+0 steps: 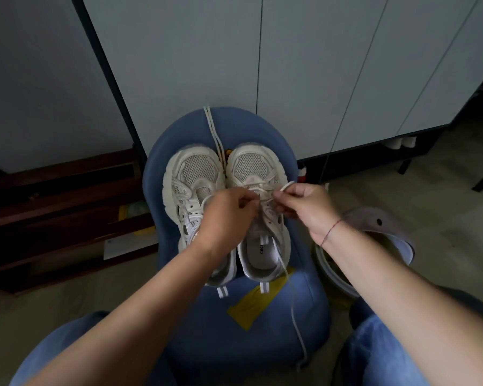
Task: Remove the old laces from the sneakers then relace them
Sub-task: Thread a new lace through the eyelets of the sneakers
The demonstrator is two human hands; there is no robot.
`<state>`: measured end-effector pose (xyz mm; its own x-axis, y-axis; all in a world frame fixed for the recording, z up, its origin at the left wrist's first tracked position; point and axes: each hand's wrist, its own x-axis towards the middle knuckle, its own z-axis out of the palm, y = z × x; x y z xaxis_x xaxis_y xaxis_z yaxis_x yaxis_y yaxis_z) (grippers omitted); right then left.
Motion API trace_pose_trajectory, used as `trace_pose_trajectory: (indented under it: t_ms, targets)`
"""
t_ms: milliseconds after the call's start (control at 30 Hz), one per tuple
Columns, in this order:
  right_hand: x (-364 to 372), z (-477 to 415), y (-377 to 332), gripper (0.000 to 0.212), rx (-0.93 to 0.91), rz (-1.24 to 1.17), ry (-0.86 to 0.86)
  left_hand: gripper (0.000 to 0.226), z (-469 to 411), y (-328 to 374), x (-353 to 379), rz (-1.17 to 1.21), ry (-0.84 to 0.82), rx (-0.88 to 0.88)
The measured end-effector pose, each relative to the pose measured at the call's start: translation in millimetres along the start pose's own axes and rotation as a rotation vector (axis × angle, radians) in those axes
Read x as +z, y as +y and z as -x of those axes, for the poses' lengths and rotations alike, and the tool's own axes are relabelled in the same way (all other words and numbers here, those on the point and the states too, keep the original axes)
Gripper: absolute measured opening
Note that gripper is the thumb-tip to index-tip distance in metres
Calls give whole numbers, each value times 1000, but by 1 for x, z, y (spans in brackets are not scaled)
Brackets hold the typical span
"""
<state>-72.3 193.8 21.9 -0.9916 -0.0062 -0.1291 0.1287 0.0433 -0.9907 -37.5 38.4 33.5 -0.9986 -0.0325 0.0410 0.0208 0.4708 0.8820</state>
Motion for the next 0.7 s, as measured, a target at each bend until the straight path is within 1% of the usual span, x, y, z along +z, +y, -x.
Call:
trace_pose_trajectory:
  t_ms: [67,133,233,367,433,533,700]
  targets:
    - [1,-1,2,15,-26,32,5,22,-2,3,-1,23,-76,-30]
    - [2,-1,4,17,-71,76,16,23,-5,6,-3,67,-126,-84]
    - [0,-3,9,18,-157,209,45,24,-8,7,-1,116,-199,-160]
    - [-4,-8,16,25,-237,305,90,26,-5,9,3,370,-368,-247]
    - [-6,-9,17,23,-250,333,102,30,-4,8,5,472,-375,-281]
    - [-9,-11,16,23,-274,352,100,37,-4,4,10,549,-328,-310]
    - [-10,-10,10,24,-295,383,54,31,-5,-3,19,582,-216,-315]
